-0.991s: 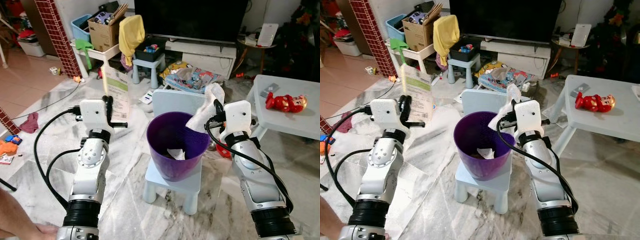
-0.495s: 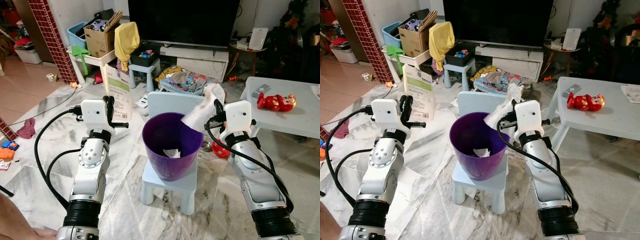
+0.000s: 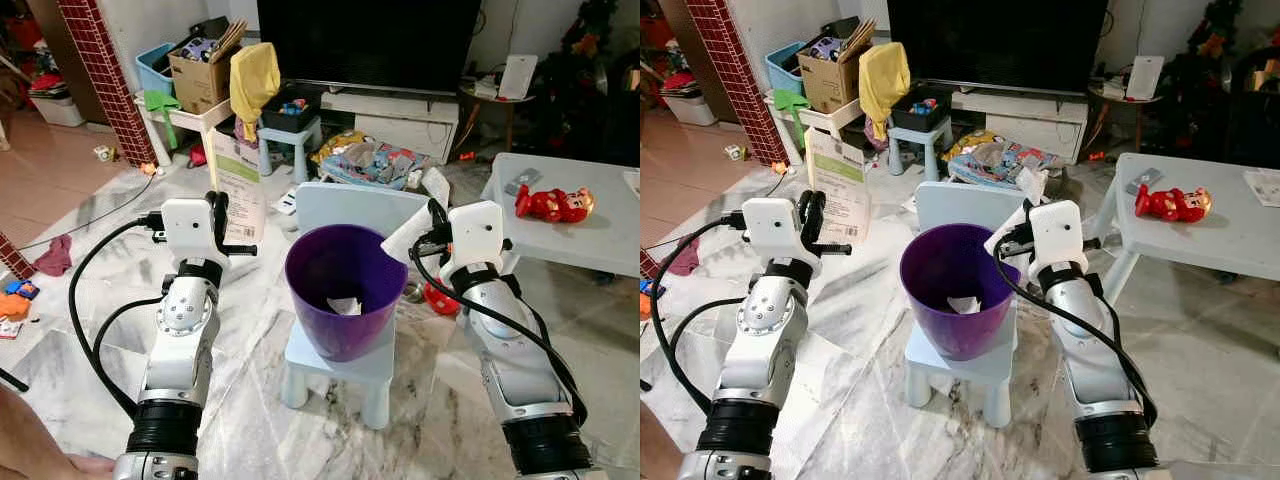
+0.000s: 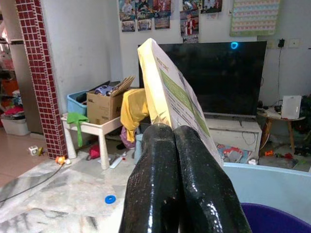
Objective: Picking trash to rubbish bin
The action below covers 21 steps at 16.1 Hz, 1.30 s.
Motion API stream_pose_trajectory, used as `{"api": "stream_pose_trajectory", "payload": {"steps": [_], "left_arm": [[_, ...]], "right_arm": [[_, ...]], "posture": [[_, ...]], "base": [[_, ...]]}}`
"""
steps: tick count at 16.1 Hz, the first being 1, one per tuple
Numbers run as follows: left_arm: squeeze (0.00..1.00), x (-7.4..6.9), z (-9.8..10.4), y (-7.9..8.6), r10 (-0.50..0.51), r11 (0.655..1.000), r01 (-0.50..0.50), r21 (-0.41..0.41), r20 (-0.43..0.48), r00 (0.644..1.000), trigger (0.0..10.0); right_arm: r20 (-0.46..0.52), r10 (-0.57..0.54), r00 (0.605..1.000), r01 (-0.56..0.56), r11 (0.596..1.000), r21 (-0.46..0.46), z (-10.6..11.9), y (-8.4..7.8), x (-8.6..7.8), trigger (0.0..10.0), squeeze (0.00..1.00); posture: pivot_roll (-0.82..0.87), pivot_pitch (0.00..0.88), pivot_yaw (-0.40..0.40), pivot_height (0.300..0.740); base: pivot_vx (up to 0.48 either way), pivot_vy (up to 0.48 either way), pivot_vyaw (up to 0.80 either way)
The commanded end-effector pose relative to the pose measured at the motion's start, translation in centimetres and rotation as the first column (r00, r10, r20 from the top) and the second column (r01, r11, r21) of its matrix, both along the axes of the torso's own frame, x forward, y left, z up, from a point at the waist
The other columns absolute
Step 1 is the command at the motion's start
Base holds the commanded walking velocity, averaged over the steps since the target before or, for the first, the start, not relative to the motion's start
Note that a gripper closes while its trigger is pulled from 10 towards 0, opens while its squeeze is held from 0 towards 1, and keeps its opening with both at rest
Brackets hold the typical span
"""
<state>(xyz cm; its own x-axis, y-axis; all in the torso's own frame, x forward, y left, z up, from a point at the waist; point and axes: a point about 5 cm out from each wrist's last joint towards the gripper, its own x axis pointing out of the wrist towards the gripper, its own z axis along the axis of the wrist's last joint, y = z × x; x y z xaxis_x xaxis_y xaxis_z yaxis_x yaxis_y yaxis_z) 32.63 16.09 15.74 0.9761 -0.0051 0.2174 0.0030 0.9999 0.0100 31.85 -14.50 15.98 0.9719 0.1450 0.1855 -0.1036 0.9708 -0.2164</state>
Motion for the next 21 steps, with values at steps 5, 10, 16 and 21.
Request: {"api": "stream_pose_trajectory", "payload": {"steps": [5, 10, 16, 21], "left_arm": [[0.00, 0.13, 0.48, -0.22, -0.016, 1.000, 0.016, -0.001, 0.025, 1.000, 0.0], [0.00, 0.09, 0.49, -0.25, -0.023, 1.000, 0.023, 0.003, 0.026, 0.999, 0.0], [0.00, 0.06, 0.36, -0.29, -0.023, 1.000, 0.022, 0.003, 0.020, 1.000, 0.0], [0.00, -0.06, 0.37, -0.27, -0.024, 1.000, 0.024, -0.005, 0.029, 0.999, 0.0]], "right_arm": [[0.012, 0.005, 1.000, -0.005, 1.000, -0.005, 0.32, -0.02, 0.15, 0.0, 0.00], [0.013, 0.007, 1.000, -0.007, 1.000, -0.006, 0.34, 0.02, 0.17, 0.0, 0.00], [0.010, 0.006, 1.000, -0.006, 1.000, -0.006, 0.27, 0.03, 0.09, 0.0, 0.00], [0.011, 0.008, 1.000, -0.008, 1.000, -0.006, 0.26, 0.11, 0.12, 0.0, 0.00]], "posture": [[-0.03, 0.000, -0.004, 0.740], [-0.04, 0.000, -0.004, 0.740], [-0.04, 0.000, -0.006, 0.740], [-0.03, 0.000, -0.005, 0.740]], "base": [[0.055, 0.000, 0.00], [0.399, 0.000, 0.00], [0.408, 0.000, 0.00], [0.316, 0.000, 0.00]]}}
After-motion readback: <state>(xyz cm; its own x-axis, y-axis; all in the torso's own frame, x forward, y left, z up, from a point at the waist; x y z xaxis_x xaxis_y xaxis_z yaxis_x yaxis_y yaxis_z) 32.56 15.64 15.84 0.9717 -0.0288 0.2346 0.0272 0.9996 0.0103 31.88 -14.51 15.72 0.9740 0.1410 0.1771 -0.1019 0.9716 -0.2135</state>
